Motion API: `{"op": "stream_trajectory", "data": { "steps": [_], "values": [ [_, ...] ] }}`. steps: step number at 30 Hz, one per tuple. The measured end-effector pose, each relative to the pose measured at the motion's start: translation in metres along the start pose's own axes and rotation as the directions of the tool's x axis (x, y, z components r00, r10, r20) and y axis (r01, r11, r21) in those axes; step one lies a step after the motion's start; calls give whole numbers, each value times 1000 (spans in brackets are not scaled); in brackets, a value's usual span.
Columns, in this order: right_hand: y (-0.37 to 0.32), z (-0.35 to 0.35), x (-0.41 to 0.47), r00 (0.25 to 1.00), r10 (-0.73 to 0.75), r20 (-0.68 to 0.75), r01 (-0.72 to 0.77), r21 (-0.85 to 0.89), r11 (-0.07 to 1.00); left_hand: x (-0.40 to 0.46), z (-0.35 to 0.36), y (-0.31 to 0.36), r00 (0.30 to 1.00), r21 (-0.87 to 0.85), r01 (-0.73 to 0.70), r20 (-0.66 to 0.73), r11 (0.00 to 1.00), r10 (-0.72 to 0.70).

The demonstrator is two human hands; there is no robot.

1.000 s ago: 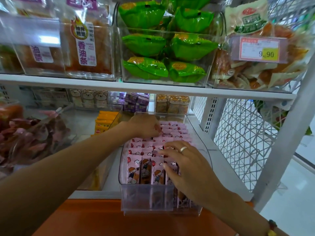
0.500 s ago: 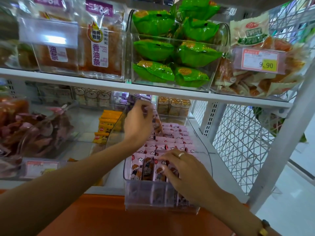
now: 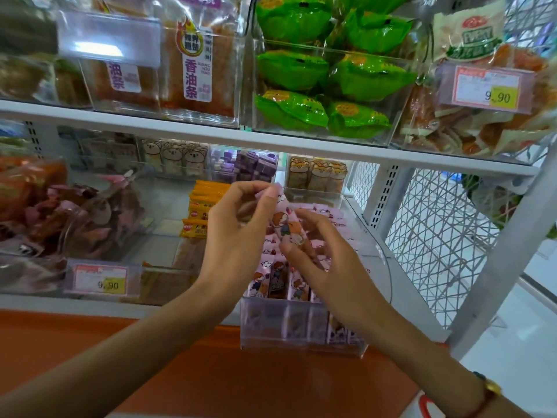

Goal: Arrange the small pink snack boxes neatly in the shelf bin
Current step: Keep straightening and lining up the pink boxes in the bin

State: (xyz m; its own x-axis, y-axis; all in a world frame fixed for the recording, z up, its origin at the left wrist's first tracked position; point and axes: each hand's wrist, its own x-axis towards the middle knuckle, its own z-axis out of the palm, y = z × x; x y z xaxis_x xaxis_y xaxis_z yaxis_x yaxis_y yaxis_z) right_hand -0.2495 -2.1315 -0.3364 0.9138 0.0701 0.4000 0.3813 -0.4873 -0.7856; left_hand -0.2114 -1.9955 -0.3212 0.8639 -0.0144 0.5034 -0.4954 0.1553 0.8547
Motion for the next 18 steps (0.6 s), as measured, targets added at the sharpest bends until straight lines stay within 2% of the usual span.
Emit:
{"op": "stream_trajectory", "data": {
  "steps": [2, 3, 5, 7, 10, 12, 15, 18],
  "values": [
    [2, 2, 3, 999, 51, -19, -49, 93, 994, -3, -1, -1, 998, -2, 0, 64, 1000, 0],
    [2, 1, 5, 991, 128, -42, -119, 179, 977, -4, -2, -1, 995, 10, -9, 98, 1000, 8],
    [7, -1, 10, 947, 320, -27, -283, 399, 872, -7, -4, -4, 987, 70, -30, 157, 997, 19],
    [11, -3, 14, 913, 407, 24, -354, 541, 762, -10, -6, -6, 975, 158, -40, 222, 987, 4],
    [10, -4, 13, 915, 398, 71, -345, 650, 677, -14, -4, -9, 951, 325, -120, 310, 938, 15],
    [8, -3, 12, 918, 389, 70, -334, 665, 668, -15, -4, -11, 945, 398, -185, 323, 899, 51],
    [9, -7, 12, 928, 364, 76, -312, 692, 651, -14, -5, -13, 946, 400, -197, 316, 895, 67],
    [8, -13, 13, 935, 335, 121, -304, 758, 577, -12, -7, -16, 948, 443, -186, 315, 877, 42]
  ]
}}
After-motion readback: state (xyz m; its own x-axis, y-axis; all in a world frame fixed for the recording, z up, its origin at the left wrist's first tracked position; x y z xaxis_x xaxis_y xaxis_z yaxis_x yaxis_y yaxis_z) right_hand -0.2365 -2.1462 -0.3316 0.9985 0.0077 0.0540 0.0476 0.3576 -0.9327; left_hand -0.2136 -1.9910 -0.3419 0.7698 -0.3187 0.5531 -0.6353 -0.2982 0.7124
